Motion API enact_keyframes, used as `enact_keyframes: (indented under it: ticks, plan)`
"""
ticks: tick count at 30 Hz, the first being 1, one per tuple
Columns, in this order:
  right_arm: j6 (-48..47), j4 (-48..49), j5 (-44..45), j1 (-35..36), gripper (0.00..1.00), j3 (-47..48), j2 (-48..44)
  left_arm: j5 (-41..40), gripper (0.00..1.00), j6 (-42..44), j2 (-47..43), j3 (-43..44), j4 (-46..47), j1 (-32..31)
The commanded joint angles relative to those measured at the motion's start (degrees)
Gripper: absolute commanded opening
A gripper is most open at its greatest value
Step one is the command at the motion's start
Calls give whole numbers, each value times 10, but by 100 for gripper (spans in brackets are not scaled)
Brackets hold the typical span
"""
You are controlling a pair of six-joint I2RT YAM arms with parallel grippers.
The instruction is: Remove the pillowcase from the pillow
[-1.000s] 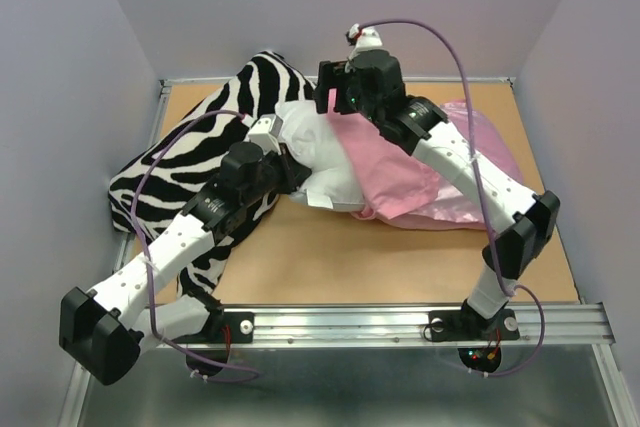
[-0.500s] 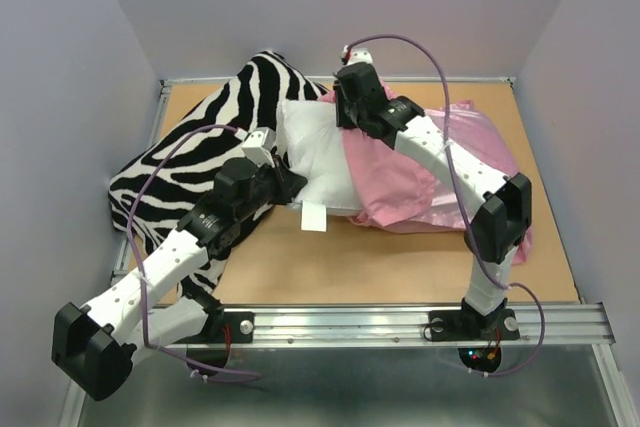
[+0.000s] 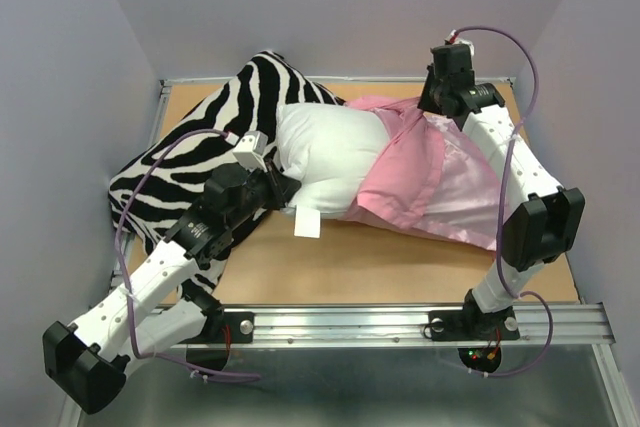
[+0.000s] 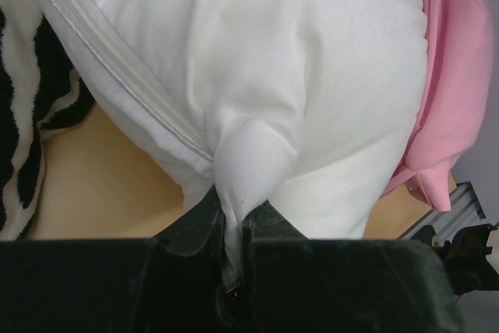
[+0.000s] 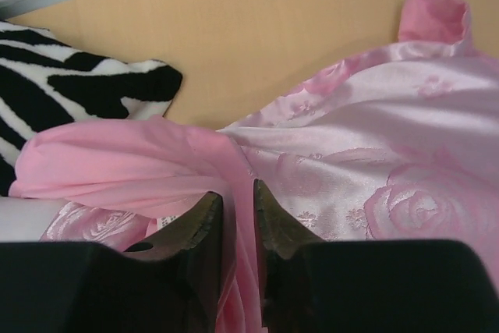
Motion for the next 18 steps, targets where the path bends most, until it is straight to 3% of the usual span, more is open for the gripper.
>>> enact_keyframes:
  ticks: [1,3,5,7,12,16,18]
  plan:
    - [19,23,-34,-48,20,-14,-11,-36,0,23,-32,51,-34,0]
    - [19,23,-20,-50,12,-18,-14,-61,0,28,-31,81,-44,0]
    - [22,23,-18,-73,10,-21,-16,-93,0,30,-32,121,-49,0]
    - [37,23,-82,-105,10,-28,-20,-139,0,46,-27,174,-60,0]
    - [56,36,-185,-114,19,-7,-34,-206,0,95,45,291,-21,1]
    - [52,38,-207,-54,31,36,-34,-232,0,138,143,440,-20,1]
    - [45,38,-208,-33,46,37,-39,-247,0,155,191,474,-19,6]
